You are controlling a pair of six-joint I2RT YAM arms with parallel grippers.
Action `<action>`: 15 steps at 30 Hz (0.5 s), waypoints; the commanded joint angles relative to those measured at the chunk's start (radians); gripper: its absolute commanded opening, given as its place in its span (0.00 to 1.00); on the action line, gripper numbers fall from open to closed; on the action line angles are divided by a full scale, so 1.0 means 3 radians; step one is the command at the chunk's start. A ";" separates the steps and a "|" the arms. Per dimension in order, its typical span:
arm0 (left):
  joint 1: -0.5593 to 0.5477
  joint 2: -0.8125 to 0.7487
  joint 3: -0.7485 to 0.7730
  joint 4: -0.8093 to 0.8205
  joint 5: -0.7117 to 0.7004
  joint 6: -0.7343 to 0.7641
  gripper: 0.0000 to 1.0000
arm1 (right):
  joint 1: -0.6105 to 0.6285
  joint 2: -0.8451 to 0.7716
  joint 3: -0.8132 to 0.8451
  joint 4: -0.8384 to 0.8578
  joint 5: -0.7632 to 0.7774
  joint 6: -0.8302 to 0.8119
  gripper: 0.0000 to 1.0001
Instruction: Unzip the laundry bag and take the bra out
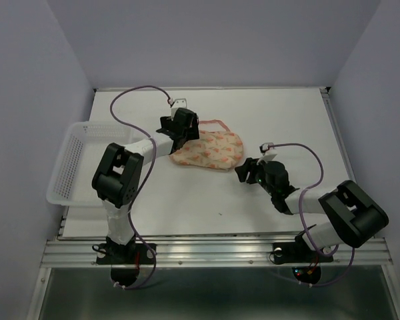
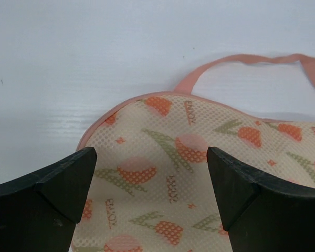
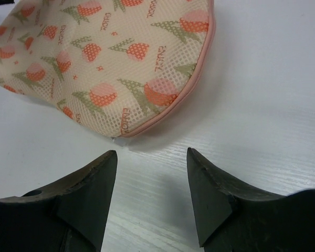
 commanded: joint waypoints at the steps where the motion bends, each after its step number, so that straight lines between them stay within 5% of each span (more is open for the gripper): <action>1: -0.0052 -0.0262 0.0260 0.0128 0.0046 0.0126 0.99 | -0.0017 0.0095 0.0074 0.0134 -0.0252 -0.0085 0.61; 8: -0.0532 -0.0610 0.0000 0.0062 -0.0107 0.0014 0.99 | -0.0017 0.0331 -0.0059 0.0543 -0.0611 0.0017 0.57; 15: -0.0844 -0.0299 0.0040 0.0062 -0.0076 -0.0058 0.99 | 0.0050 0.0515 -0.0008 0.0697 -0.0576 -0.0044 0.58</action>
